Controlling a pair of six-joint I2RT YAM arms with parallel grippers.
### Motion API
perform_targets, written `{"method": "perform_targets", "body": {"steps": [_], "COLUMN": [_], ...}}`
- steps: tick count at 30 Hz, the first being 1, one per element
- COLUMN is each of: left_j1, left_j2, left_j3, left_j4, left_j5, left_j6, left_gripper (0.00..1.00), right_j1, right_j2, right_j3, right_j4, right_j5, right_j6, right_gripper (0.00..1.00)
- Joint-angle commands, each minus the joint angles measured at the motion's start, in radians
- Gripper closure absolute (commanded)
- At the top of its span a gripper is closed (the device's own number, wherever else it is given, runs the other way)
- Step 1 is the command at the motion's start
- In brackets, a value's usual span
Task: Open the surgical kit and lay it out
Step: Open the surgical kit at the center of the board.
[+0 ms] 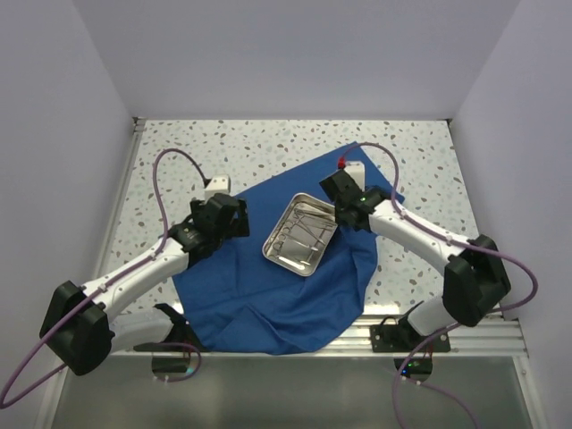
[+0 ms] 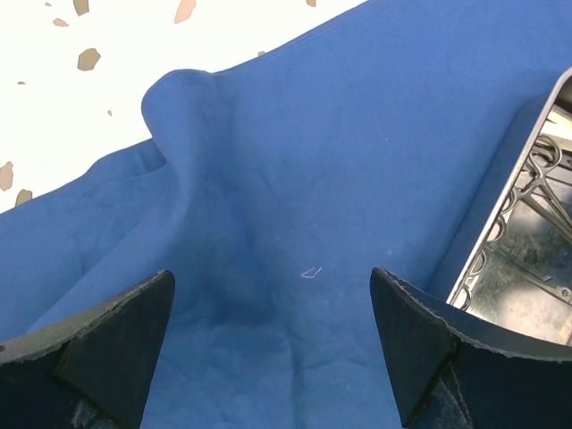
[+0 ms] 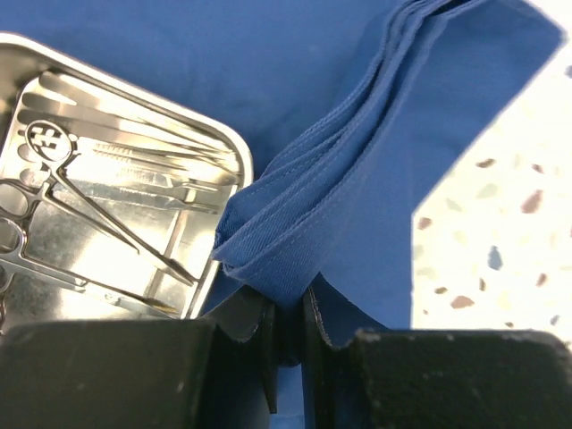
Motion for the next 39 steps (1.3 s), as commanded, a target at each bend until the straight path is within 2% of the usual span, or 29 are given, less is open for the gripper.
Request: {"method": "perform_targets", "body": {"steps": [1, 4, 7, 8, 11, 12, 13, 14, 15, 16, 21, 22, 23, 24, 25, 27, 28, 29, 30, 31, 32, 33, 34, 36, 39], "left_j1": [-0.01, -0.015, -0.022, -0.025, -0.027, -0.027, -0.027, -0.027, -0.028, -0.03, -0.035, -0.035, -0.035, -0.035, -0.035, -0.033, -0.03, -0.024, 0.0, 0.014, 0.03, 0.031, 0.03, 0.034, 0.05], "left_j2": [0.005, 0.007, 0.005, 0.005, 0.002, 0.001, 0.004, 0.004, 0.004, 0.001, -0.036, -0.056, -0.065, -0.071, -0.076, -0.046, -0.024, 0.005, 0.073, 0.109, 0.143, 0.196, 0.223, 0.301, 0.414], "left_j3": [-0.011, -0.008, -0.006, -0.006, -0.005, -0.005, -0.006, -0.005, -0.003, -0.005, -0.009, -0.009, -0.009, -0.009, -0.006, 0.012, 0.02, 0.032, 0.075, 0.098, 0.121, 0.167, 0.187, 0.256, 0.354], "left_j4": [0.038, 0.038, 0.037, 0.038, 0.034, 0.034, 0.038, 0.04, 0.04, 0.038, -0.003, -0.006, -0.012, -0.012, -0.006, 0.029, 0.049, 0.064, 0.073, 0.073, 0.073, 0.075, 0.08, 0.078, 0.043], "left_j5": [-0.013, -0.013, -0.013, -0.013, -0.02, -0.023, -0.023, -0.02, -0.017, -0.02, -0.085, -0.103, -0.111, -0.112, -0.102, -0.071, -0.016, 0.021, 0.062, 0.122, 0.137, 0.145, 0.151, 0.139, 0.139], "left_j6": [0.001, 0.001, 0.001, -0.002, -0.018, -0.024, -0.027, -0.033, -0.036, -0.039, -0.09, -0.096, -0.113, -0.117, -0.117, -0.107, -0.098, -0.082, -0.081, -0.075, -0.073, -0.076, -0.078, -0.074, -0.071], "left_gripper": [0.06, 0.07, 0.07, 0.07, 0.07, 0.07, 0.07, 0.07, 0.07, 0.07, 0.08, 0.08, 0.08, 0.07, 0.07, 0.06, 0.06, 0.06, 0.09, 0.12, 0.17, 0.19, 0.22, 0.3, 0.44], "right_j1": [0.004, 0.004, 0.003, 0.004, 0.004, 0.004, 0.004, 0.004, 0.003, 0.003, 0.004, 0.004, 0.004, 0.004, 0.003, 0.004, 0.004, 0.003, 0.003, 0.003, -0.005, -0.012, -0.037, -0.071, -0.141], "right_j2": [-0.136, -0.285, -0.412, -0.501, -0.676, -0.725, -0.771, -0.858, -0.894, -0.926, -1.045, -1.051, -1.042, -1.013, -0.908, -0.731, -0.547, -0.463, -0.392, -0.253, -0.196, -0.128, -0.024, 0.085, 0.257], "right_j3": [-0.013, -0.077, -0.134, -0.149, -0.16, -0.158, -0.163, -0.184, -0.198, -0.212, -0.25, -0.26, -0.279, -0.274, -0.245, -0.174, -0.134, -0.05, -0.012, 0.051, 0.091, 0.131, 0.217, 0.3, 0.446], "right_j4": [-0.082, -0.151, -0.272, -0.349, -0.478, -0.525, -0.534, -0.496, -0.473, -0.458, -0.37, -0.308, -0.149, -0.102, -0.036, -0.017, -0.008, -0.016, 0.004, 0.056, 0.065, 0.072, 0.076, 0.076, 0.053], "right_j5": [0.15, 0.221, 0.301, 0.322, 0.35, 0.37, 0.37, 0.35, 0.347, 0.333, 0.255, 0.222, 0.176, 0.122, 0.097, 0.022, 0.023, 0.004, -0.004, -0.033, -0.032, -0.036, -0.046, -0.067, -0.145], "right_j6": [0.05, 0.096, 0.165, 0.191, 0.31, 0.448, 0.459, 0.451, 0.431, 0.425, 0.408, 0.359, 0.288, 0.219, 0.195, 0.12, 0.107, 0.095, 0.069, 0.046, 0.023, 0.015, 0.006, -0.009, -0.015], "right_gripper": [1.0, 1.0, 1.0, 1.0, 1.0, 1.0, 0.74, 0.29, 0.02, 0.01, 0.01, 0.01, 0.01, 0.01, 0.01, 0.01, 0.01, 0.01, 0.13, 0.32, 0.48, 0.56, 0.7, 0.9, 1.0]}}
